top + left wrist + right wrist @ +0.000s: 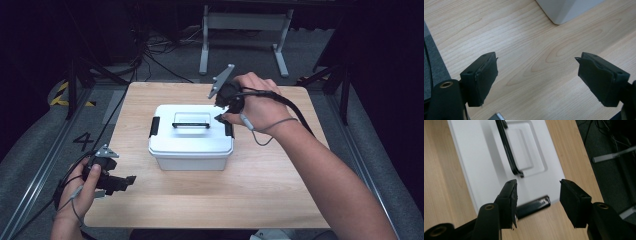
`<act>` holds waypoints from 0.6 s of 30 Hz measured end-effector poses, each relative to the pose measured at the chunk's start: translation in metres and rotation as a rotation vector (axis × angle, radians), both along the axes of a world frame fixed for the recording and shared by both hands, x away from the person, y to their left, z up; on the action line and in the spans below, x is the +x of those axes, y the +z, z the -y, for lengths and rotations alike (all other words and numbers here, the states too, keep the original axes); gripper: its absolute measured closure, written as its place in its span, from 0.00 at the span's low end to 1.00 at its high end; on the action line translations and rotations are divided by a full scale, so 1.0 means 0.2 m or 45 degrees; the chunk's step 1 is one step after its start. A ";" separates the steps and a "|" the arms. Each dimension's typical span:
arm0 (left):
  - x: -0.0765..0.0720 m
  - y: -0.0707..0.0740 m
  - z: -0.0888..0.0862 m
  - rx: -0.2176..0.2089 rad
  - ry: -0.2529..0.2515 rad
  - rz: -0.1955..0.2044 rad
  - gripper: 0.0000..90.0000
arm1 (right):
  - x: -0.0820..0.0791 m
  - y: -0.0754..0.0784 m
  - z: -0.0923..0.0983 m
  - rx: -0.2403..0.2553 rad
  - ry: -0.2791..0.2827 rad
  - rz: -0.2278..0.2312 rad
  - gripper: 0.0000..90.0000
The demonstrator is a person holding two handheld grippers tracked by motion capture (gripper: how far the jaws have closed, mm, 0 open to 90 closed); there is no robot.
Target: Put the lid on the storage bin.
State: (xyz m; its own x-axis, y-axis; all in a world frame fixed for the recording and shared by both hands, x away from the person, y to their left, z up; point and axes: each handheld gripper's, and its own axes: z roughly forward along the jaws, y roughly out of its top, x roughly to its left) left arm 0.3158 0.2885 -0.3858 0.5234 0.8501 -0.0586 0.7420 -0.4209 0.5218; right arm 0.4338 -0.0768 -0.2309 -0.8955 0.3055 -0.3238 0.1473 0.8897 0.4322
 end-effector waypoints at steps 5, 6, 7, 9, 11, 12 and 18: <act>-0.01 0.00 -0.01 0.005 0.009 0.001 0.18 | 0.00 0.00 0.15 0.050 -0.072 0.004 0.52; -0.02 0.00 -0.01 0.003 0.013 0.002 0.18 | 0.00 0.00 0.17 0.057 -0.084 0.005 0.52; -0.02 0.00 -0.01 0.002 0.013 0.002 0.18 | -0.01 0.00 0.19 0.068 -0.091 0.002 0.52; -0.01 0.00 -0.01 0.006 0.008 0.007 0.18 | -0.01 0.00 0.25 0.077 -0.112 0.001 0.51; -0.01 0.00 -0.01 0.006 0.009 -0.003 0.18 | -0.02 0.00 0.28 0.079 -0.125 0.006 0.51; -0.01 -0.01 -0.01 0.007 0.006 -0.003 0.18 | -0.02 -0.01 0.30 0.087 -0.135 0.001 0.51; -0.01 -0.01 -0.02 0.006 0.016 -0.001 0.18 | -0.03 -0.05 0.42 0.104 -0.194 -0.019 0.51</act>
